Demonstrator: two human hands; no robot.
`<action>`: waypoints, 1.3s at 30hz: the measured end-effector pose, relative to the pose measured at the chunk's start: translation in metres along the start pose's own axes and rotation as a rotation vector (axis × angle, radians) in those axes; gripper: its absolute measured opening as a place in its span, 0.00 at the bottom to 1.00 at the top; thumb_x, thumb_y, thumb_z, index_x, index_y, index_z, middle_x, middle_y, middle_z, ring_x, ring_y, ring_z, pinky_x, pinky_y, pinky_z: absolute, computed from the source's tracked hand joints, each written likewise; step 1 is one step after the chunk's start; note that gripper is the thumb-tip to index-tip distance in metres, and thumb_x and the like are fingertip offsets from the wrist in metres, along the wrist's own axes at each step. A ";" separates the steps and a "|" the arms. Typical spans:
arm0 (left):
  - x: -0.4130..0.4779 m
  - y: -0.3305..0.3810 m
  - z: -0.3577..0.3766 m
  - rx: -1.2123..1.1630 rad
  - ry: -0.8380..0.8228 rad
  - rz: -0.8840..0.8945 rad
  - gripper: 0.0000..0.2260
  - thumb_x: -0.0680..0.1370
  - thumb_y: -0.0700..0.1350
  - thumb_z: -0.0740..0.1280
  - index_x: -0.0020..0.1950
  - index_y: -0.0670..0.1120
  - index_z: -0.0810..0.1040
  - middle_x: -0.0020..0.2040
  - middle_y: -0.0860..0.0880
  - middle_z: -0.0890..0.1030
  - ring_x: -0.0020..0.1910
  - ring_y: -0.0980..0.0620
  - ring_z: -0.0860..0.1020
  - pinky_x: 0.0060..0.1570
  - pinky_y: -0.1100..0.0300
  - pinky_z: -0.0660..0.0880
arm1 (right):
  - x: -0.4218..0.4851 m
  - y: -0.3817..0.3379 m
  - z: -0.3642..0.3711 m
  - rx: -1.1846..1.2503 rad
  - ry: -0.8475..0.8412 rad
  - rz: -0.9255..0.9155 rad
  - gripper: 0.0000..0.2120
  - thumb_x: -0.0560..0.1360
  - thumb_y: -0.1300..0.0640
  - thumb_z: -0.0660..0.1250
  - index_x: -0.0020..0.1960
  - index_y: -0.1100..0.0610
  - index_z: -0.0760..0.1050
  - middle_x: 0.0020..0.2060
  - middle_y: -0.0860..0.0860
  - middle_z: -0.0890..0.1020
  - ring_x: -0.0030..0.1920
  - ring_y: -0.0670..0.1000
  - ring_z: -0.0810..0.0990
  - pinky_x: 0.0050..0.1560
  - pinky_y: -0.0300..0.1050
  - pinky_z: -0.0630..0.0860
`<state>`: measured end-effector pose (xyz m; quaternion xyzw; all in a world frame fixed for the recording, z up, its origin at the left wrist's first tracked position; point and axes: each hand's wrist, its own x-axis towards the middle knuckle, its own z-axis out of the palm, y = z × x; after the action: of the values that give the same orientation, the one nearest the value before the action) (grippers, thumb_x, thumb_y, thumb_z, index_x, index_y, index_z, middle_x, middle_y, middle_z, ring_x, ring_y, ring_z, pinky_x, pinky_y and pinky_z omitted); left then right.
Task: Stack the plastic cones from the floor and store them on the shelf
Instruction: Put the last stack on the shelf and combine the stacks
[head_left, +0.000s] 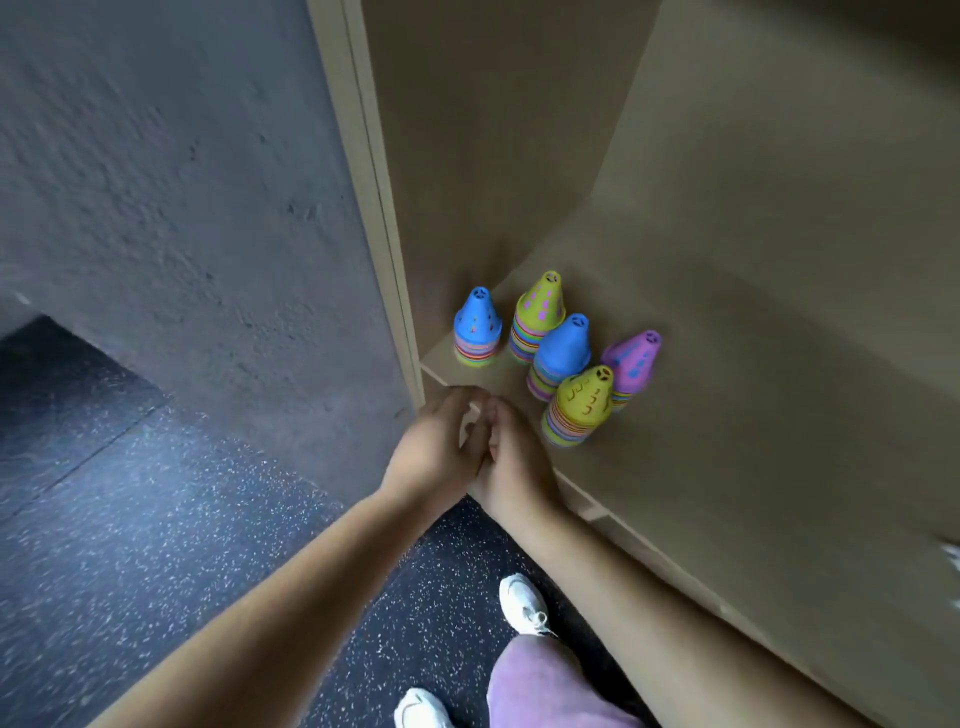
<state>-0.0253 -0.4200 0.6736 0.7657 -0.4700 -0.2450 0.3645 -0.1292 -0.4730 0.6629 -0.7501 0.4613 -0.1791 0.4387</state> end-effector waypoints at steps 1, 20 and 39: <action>-0.017 0.011 -0.007 0.016 -0.043 0.035 0.23 0.77 0.57 0.56 0.65 0.46 0.78 0.60 0.47 0.80 0.59 0.45 0.79 0.57 0.51 0.75 | -0.014 -0.002 -0.006 0.002 0.002 -0.060 0.17 0.76 0.60 0.66 0.63 0.49 0.71 0.55 0.46 0.79 0.53 0.44 0.78 0.54 0.43 0.77; 0.048 0.101 0.068 0.346 -0.251 0.387 0.35 0.74 0.61 0.54 0.80 0.51 0.66 0.81 0.49 0.64 0.77 0.43 0.66 0.68 0.45 0.69 | 0.002 0.116 -0.122 -0.231 0.052 0.176 0.12 0.73 0.52 0.71 0.54 0.54 0.76 0.48 0.49 0.80 0.45 0.50 0.81 0.44 0.41 0.72; 0.068 0.043 0.064 -0.029 -0.145 0.215 0.13 0.76 0.40 0.70 0.61 0.45 0.79 0.59 0.48 0.79 0.58 0.49 0.77 0.60 0.49 0.75 | 0.066 0.141 -0.060 0.159 -0.002 0.086 0.34 0.58 0.46 0.82 0.63 0.48 0.76 0.52 0.48 0.86 0.52 0.45 0.85 0.53 0.54 0.81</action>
<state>-0.0648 -0.5144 0.6656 0.6858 -0.5708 -0.2662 0.3646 -0.2111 -0.5854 0.5703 -0.6927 0.4770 -0.1953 0.5045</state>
